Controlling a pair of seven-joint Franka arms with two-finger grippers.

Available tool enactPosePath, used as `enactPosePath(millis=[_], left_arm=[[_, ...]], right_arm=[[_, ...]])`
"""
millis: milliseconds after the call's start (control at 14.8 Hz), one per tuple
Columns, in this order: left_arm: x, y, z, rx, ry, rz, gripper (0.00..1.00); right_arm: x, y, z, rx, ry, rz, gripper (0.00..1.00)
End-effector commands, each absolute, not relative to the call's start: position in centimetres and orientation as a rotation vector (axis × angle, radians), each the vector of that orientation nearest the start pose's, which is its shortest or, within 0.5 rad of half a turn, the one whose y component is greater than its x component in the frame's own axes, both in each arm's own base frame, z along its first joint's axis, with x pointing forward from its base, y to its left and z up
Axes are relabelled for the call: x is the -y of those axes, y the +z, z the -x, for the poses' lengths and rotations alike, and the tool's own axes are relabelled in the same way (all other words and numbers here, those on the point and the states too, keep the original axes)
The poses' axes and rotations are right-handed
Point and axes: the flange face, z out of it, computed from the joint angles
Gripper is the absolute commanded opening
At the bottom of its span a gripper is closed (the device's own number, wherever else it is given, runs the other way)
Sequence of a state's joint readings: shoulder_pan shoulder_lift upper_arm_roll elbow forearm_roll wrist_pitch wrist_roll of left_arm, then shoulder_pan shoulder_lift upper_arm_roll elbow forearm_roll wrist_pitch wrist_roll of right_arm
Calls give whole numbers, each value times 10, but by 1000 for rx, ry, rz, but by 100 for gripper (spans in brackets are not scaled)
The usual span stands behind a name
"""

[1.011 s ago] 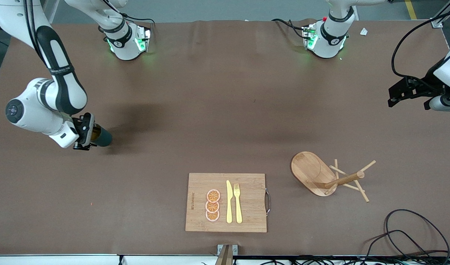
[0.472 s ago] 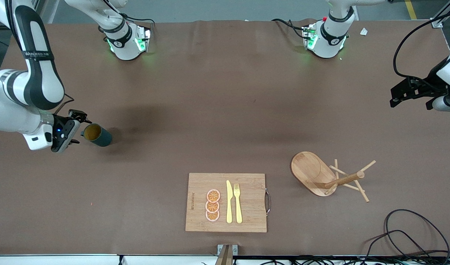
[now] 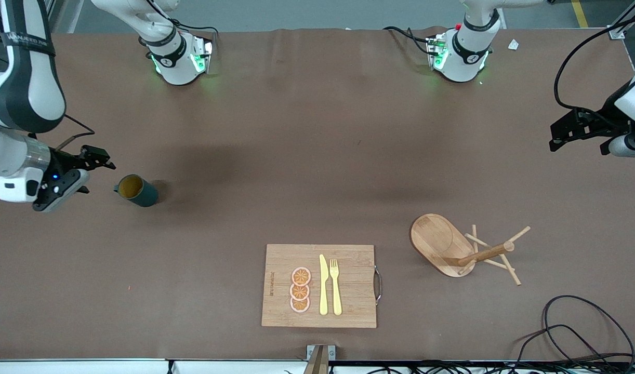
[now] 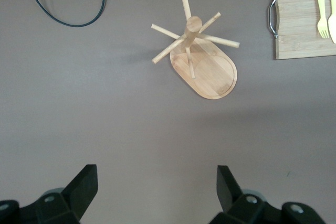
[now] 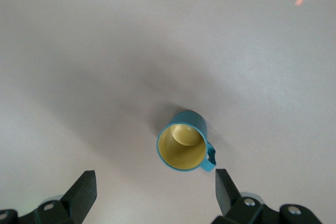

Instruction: Transfer cup from left to right arm and place

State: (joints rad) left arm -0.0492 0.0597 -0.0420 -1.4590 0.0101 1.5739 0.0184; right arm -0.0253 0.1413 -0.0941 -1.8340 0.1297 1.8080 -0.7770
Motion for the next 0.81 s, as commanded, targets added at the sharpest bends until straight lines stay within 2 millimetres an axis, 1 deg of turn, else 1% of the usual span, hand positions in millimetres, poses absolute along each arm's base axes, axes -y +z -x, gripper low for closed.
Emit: enactPosePath(millis=[0,202,337,404,539,742], left_arm=[[51,649,-575,-167,-111,3129,100],[50,648,-576,-172,-109,3128,100],[48,650,-576,-160,-114,3126,100],[48,650,-576,-160,-114,3126,100],[47,650,-576,-157,-114,3128,100],[47,650,-576,-164,-114,3123,100]], right_arm=[[62,464,-581,673,172,2917,100],[67,492,-583,399,220,3029,100],[63,514,-584,174,257,3089,100],[61,521,-582,108,270,3093,100],[61,537,-579,26,293,3095,100],[61,565,-574,19,312,3092,100]])
